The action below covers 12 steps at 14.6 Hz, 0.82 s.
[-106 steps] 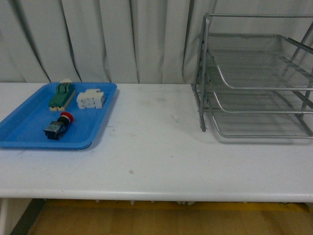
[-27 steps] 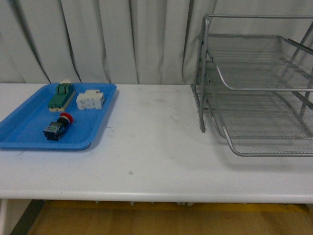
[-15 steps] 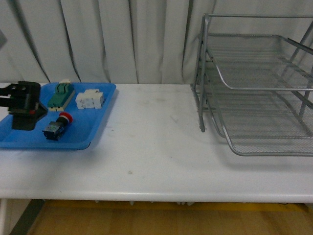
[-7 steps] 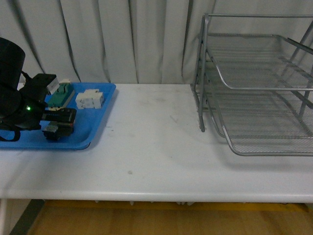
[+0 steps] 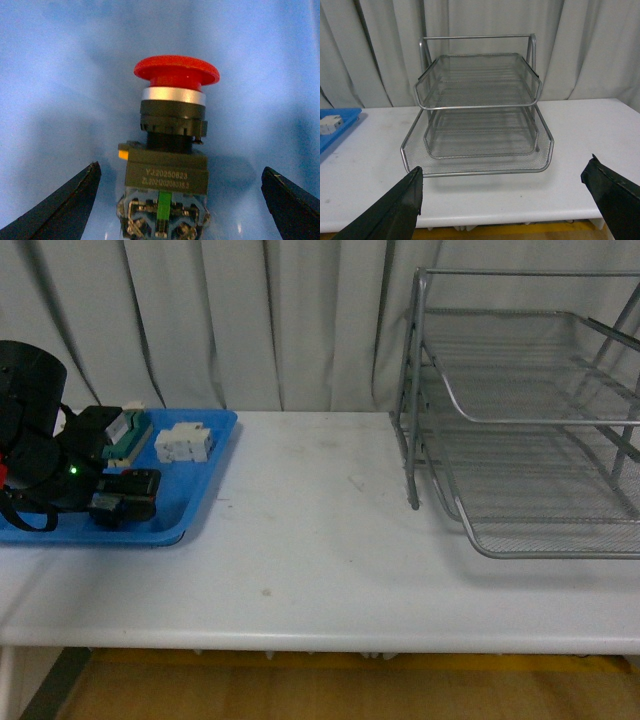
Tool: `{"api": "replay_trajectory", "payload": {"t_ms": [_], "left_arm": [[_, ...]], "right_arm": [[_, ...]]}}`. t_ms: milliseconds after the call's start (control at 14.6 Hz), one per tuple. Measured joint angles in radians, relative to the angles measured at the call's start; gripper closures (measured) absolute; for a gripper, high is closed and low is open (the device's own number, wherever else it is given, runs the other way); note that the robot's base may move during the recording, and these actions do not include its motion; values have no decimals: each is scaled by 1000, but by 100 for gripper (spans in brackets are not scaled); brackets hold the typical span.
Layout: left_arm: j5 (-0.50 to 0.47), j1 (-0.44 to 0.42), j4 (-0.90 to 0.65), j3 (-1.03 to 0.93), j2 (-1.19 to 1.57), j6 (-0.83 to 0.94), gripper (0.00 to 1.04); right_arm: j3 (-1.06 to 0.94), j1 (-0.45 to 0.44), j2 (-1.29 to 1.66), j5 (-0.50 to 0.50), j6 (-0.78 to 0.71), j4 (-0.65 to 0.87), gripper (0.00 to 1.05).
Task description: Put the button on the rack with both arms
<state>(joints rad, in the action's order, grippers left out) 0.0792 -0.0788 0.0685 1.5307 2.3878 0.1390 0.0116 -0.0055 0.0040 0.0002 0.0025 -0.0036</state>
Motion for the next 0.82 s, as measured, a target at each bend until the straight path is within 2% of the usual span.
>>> {"api": "replay_trajectory", "payload": {"t_ms": [68,137,410,616,821], "left_arm": [[0,-4,3,24,18,0,7],[10,-9,4,34,26,-2,25],[32,-12,-69,5,24,-39,65],[40,6,-161,-160,-103,-62,69],[15,56,-288,-421,-422,-34,69]], "right_arm": [[0,0,0,0,0,0,6],[0,0,0,0,0,0,6],[0,0,0,0,0,0,6],[0,0,0,0,0,0,6],[0,0,0,0,0,0,6]]}}
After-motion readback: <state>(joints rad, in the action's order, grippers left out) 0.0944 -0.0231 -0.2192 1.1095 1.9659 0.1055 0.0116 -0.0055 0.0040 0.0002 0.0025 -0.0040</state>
